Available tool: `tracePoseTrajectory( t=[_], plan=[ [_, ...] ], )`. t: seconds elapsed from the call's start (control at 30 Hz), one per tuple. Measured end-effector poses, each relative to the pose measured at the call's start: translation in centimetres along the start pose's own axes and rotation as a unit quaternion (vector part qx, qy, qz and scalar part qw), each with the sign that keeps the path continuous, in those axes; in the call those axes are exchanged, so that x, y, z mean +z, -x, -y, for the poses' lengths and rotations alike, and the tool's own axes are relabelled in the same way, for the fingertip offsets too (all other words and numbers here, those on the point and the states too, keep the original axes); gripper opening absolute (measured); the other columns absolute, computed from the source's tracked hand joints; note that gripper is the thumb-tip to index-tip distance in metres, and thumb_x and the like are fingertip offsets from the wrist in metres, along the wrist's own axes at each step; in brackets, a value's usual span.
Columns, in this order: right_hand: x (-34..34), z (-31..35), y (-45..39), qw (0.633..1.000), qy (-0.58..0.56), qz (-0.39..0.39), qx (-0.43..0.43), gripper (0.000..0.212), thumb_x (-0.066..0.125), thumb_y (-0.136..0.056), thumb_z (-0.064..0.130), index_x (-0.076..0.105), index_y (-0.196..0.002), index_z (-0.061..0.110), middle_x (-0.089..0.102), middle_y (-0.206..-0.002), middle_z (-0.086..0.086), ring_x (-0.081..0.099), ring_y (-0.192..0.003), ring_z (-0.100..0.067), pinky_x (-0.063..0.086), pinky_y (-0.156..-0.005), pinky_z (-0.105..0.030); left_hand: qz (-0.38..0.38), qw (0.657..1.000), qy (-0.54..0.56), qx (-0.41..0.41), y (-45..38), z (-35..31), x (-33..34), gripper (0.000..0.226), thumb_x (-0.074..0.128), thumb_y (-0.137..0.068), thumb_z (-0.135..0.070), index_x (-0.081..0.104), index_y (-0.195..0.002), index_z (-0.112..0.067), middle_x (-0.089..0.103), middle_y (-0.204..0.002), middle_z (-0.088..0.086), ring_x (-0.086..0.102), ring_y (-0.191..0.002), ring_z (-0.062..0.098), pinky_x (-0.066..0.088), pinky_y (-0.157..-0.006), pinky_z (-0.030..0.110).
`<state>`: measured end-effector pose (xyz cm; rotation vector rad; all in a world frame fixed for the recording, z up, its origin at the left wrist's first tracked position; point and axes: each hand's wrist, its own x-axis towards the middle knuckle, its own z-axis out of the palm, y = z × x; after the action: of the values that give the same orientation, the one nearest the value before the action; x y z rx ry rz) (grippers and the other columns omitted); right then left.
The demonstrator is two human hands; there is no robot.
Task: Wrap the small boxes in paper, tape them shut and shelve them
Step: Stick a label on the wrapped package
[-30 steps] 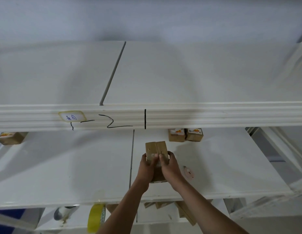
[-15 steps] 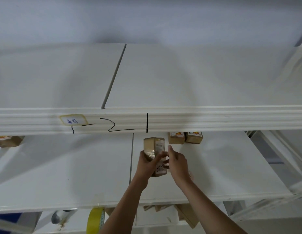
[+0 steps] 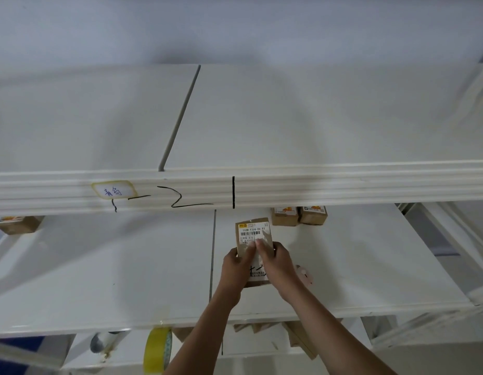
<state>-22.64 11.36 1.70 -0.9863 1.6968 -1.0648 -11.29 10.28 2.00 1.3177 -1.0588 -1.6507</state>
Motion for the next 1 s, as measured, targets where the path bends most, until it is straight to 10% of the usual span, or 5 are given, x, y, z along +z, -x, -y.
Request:
tracePoseTrajectory(
  t=[0.53, 0.83, 1.0],
  plan=[
    [-0.9, 0.6, 0.2, 0.990, -0.090, 0.065, 0.091, 0.037, 0.050, -0.100, 0.047, 0.048, -0.124, 0.019, 0.065, -0.111, -0.005, 0.069, -0.089, -0.013, 0.052, -0.057, -0.022, -0.047, 0.998, -0.015, -0.049, -2.0, -0.7, -0.3, 0.052, 0.057, -0.093, -0.058, 0.067, -0.106, -0.009, 0.077, -0.090, 0.013, 0.076, -0.076, 0.026, 0.062, -0.067, 0.035],
    [-0.5, 0.8, -0.4, 0.998, 0.057, -0.009, 0.037, 0.059, 0.044, -0.095, 0.067, 0.059, -0.119, 0.015, 0.068, -0.103, 0.001, 0.066, -0.090, -0.012, 0.051, -0.066, -0.027, -0.111, 0.985, -0.132, -0.016, -1.7, -0.4, 1.1, 0.058, 0.055, -0.089, -0.067, 0.070, -0.091, -0.011, 0.074, -0.083, 0.007, 0.072, -0.071, 0.019, 0.053, -0.058, 0.028],
    [-0.8, 0.6, -1.0, 0.997, 0.000, -0.013, 0.075, 0.071, 0.039, -0.086, 0.082, 0.062, -0.113, 0.020, 0.072, -0.102, -0.001, 0.071, -0.089, -0.018, 0.059, -0.077, -0.036, -0.005, 0.998, 0.007, -0.061, -1.1, -0.8, 0.5, 0.062, 0.039, -0.098, -0.065, 0.072, -0.106, -0.014, 0.077, -0.094, 0.013, 0.075, -0.086, 0.030, 0.061, -0.082, 0.042]
  ],
)
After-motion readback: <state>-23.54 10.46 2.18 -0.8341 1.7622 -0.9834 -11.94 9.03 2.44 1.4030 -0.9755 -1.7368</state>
